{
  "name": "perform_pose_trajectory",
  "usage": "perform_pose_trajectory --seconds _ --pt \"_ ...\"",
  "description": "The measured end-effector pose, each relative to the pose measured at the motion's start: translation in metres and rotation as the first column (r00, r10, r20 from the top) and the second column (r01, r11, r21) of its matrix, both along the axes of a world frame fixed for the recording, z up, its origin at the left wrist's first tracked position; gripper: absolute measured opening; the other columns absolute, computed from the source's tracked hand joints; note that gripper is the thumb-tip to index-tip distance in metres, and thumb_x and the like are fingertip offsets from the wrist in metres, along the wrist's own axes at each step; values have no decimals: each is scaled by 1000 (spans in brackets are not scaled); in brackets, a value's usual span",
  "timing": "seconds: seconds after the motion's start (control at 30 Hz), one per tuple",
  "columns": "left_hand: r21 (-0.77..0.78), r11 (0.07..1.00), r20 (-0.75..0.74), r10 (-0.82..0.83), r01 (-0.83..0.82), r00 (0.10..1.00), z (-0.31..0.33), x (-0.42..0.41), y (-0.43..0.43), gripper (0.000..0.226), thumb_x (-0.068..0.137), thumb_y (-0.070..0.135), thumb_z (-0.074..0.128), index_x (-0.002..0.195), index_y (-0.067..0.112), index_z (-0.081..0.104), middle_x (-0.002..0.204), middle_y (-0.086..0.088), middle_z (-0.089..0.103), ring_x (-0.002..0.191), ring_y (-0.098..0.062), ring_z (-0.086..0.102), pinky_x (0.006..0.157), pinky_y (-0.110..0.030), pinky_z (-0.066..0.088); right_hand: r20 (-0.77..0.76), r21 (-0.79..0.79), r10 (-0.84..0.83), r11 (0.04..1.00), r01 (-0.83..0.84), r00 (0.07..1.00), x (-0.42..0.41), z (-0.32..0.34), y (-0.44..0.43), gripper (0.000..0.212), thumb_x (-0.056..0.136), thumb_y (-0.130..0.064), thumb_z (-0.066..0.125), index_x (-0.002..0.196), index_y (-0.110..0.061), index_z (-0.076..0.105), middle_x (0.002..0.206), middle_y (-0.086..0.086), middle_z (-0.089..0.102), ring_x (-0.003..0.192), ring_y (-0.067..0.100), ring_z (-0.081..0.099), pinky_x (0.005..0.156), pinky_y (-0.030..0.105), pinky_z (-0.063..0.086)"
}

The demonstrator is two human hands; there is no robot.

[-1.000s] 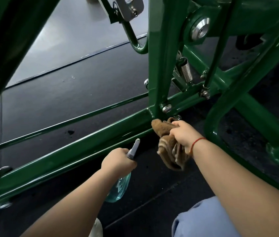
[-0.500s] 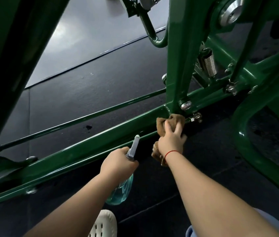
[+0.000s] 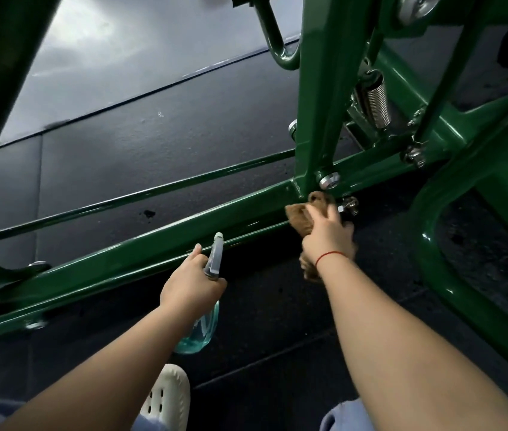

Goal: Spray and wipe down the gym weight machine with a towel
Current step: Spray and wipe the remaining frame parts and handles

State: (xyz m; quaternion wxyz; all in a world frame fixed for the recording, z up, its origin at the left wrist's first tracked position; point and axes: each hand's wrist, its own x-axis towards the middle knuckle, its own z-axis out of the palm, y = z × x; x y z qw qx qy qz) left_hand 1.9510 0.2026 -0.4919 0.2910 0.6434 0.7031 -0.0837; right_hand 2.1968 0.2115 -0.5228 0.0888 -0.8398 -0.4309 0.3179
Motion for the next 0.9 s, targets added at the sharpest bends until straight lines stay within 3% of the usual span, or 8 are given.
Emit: perform_pose_trajectory --seconds 0.1,0.17,0.3,0.43,0.57,0.7,0.8,0.9 --pt "-20 1000 -17 2 -2 1000 -2 -12 6 30 86 34 67 112 21 60 166 20 19 123 -17 58 79 -31 47 88 -60 20 998 -15 996 10 4 13 70 87 -5 59 141 -47 45 160 -6 22 134 35 31 103 53 38" --pt "-29 999 -24 -34 34 999 0 -16 9 23 84 31 68 104 22 60 165 23 21 118 -17 60 78 -32 50 155 -84 96 993 -83 983 1 12 24 51 92 -19 58 138 -37 51 150 1 36 130 34 37 98 48 43" --pt "-70 998 70 4 1 998 4 -20 20 26 83 27 70 109 26 65 162 19 32 104 -19 66 73 -29 50 74 44 221 973 -225 972 -30 29 50 38 95 -22 53 131 -31 62 134 4 54 122 32 46 93 40 45" --pt "-95 992 124 91 -80 988 8 -23 27 44 83 25 71 126 20 65 143 -1 60 69 -10 63 59 -26 46 95 200 222 951 -237 970 -47 29 81 53 93 -13 58 141 -36 53 154 -3 37 130 30 38 96 44 46" --pt "-110 986 198 144 -124 970 8 -27 30 19 81 22 71 99 23 70 111 -4 72 61 -14 60 59 -26 47 168 100 251 958 -269 953 -36 5 107 69 89 -13 68 148 -35 41 164 1 19 138 33 31 100 49 47" --pt "-153 974 272 205 -168 940 5 -34 28 12 78 17 72 89 21 69 63 6 60 51 -11 50 56 -25 42 228 -141 300 952 -274 926 -51 -27 113 76 91 -24 64 154 -37 24 167 2 2 143 35 21 102 51 38" --pt "-158 972 287 213 -173 934 5 -36 26 13 78 14 72 89 21 69 56 9 55 47 -8 46 53 -23 38 207 -159 338 937 -310 918 -78 -30 117 83 88 -24 68 156 -36 21 167 4 2 143 37 17 102 52 40" --pt "-147 974 283 210 -174 936 4 -35 26 13 77 14 72 88 20 69 58 9 56 52 -10 49 55 -25 39 110 -125 520 853 -507 847 -102 -27 115 78 87 -18 72 151 -39 33 162 2 11 142 39 18 104 56 40"
